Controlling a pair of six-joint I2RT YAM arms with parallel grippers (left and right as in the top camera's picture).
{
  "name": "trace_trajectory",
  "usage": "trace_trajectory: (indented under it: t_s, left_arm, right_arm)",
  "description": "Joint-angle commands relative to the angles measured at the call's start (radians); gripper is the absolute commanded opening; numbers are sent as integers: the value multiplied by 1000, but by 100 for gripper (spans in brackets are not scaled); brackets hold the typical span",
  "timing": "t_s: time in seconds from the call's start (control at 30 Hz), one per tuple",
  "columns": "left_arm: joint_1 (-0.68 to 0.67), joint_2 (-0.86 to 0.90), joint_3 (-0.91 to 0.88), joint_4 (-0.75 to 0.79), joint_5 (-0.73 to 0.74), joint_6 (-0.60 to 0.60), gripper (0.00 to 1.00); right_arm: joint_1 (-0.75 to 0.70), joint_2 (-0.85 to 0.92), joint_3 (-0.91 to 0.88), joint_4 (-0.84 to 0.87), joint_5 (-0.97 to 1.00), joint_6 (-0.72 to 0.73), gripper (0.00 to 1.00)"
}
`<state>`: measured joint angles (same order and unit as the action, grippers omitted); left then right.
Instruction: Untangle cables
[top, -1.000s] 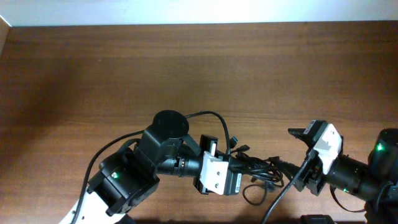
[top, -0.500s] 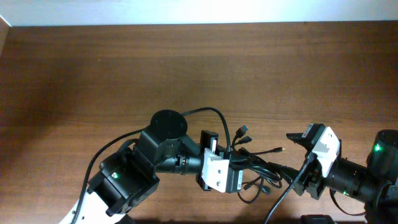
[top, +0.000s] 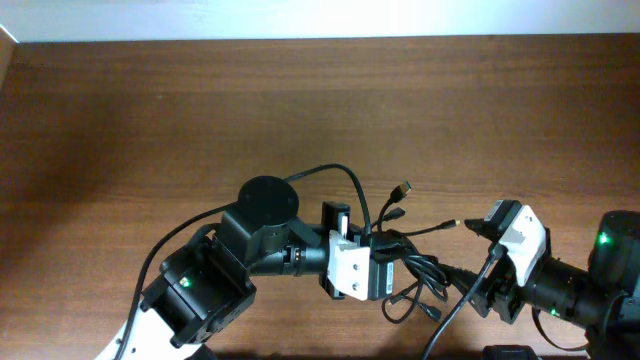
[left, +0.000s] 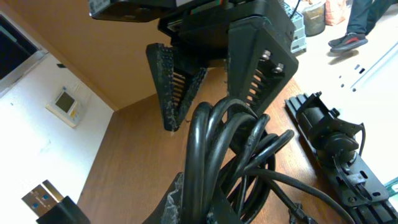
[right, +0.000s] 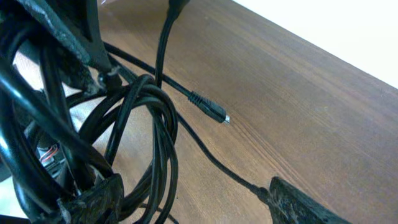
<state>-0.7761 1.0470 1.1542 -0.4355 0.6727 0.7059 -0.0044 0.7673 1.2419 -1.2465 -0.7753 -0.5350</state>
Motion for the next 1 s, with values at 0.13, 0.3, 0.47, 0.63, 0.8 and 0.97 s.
trace_trajectory:
  t_s: [0.13, 0.3, 0.47, 0.63, 0.8, 0.97]
  left_arm:
    - [1, -13, 12, 18, -43, -25, 0]
    - [2, -12, 12, 16, -53, -25, 0]
    - [2, -12, 12, 16, -40, -40, 0]
    - [2, -2, 12, 17, 182, -40, 0]
    - [2, 24, 12, 16, 387, -40, 0]
    - [-1, 32, 12, 15, 450, -40, 0]
  right_arm:
    - [-2, -3, 15, -22, -37, -12, 73]
    - [-2, -3, 15, -64, -37, -12, 73]
    - [-2, -3, 15, -63, -105, -33, 73]
    - [-2, -3, 15, -15, -116, -33, 73]
    - [-2, -3, 15, 68, -72, 31, 73]
    - [-2, 1, 15, 211, 160, 237, 73]
